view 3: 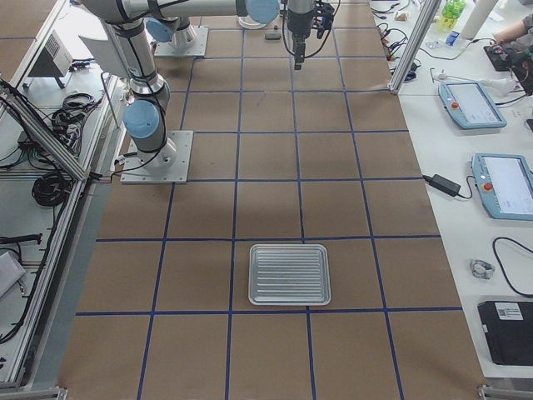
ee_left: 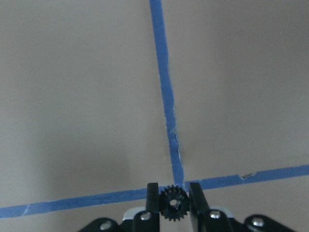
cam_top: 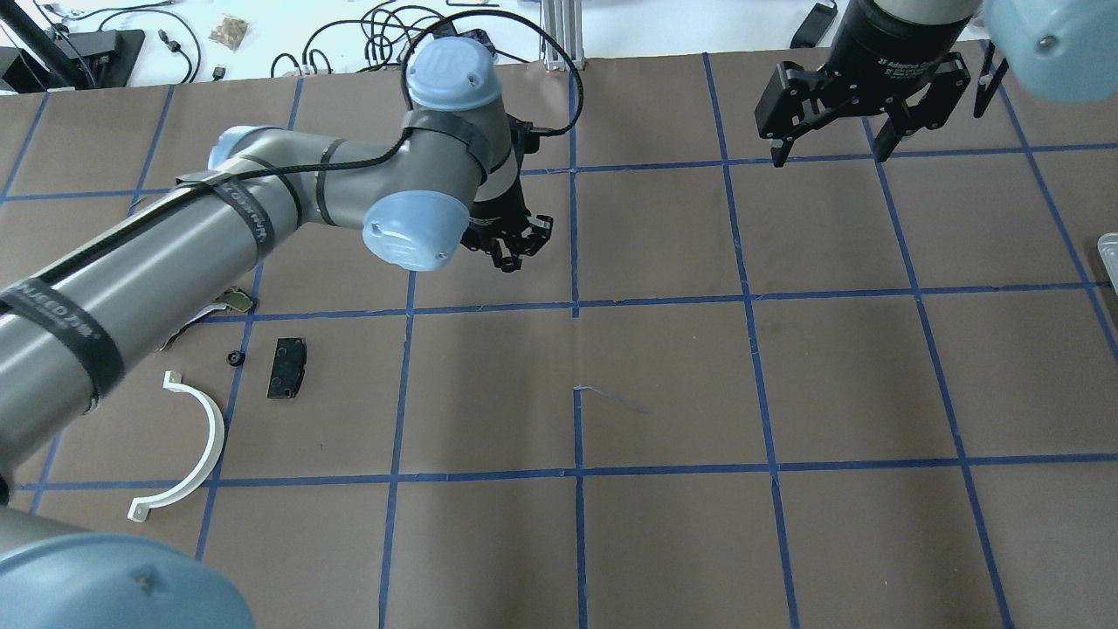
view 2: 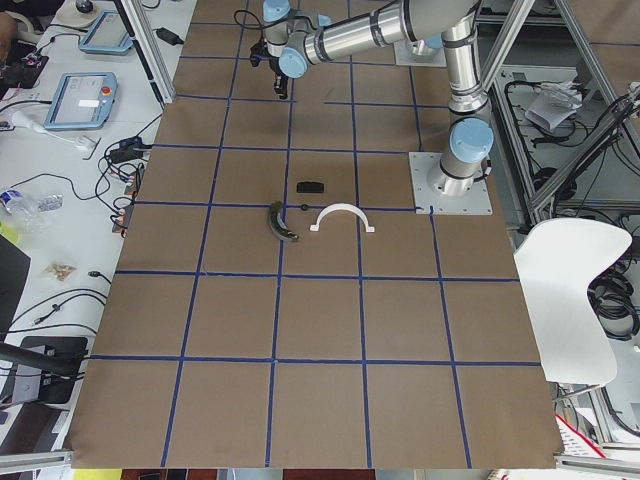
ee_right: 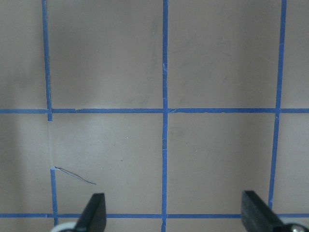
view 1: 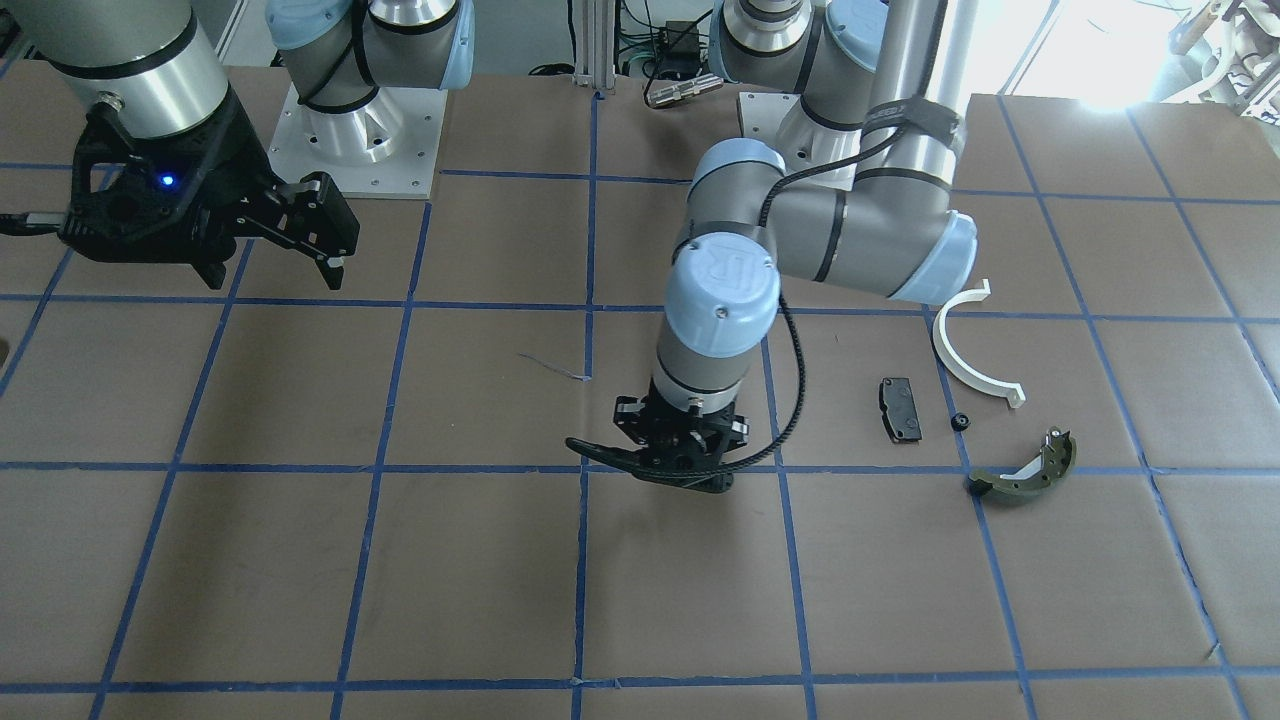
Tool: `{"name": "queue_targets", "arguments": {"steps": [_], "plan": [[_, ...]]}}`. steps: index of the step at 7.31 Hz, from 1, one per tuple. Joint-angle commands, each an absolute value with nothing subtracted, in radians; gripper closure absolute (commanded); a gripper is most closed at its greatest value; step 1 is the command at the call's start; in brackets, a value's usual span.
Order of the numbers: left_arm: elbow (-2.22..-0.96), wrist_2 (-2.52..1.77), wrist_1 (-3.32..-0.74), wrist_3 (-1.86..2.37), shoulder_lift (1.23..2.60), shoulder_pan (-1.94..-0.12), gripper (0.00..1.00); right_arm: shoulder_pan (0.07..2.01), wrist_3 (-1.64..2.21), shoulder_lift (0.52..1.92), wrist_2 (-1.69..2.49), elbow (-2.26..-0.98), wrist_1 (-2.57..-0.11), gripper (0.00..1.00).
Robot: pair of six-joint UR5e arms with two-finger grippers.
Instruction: Place bearing gear from tray to pile
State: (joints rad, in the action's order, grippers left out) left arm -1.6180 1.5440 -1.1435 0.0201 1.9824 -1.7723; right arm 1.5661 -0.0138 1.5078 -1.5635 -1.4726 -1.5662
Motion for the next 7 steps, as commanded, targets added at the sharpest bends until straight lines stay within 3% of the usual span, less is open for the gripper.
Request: {"name": "queue_targets", "arguments": {"steps": [1,4,7], "plan": [[-1.661,1.554,-1.244,-0.173,1.89,-1.601,1.0,1.566,-0.014,1.509,-1.565,-1.473,-1.566,0.0],[-1.825,1.555,-1.232,-0.51,1.83,-1.346,1.0,1.566,-0.014,1.509,-1.563,-1.473,-1.565,0.0],[-1.983,1.582,-1.058,-0.781,1.807,-1.137,1.0,1.568,-0.014,1.509,-1.565,-1.473,-1.565,0.0]]}}
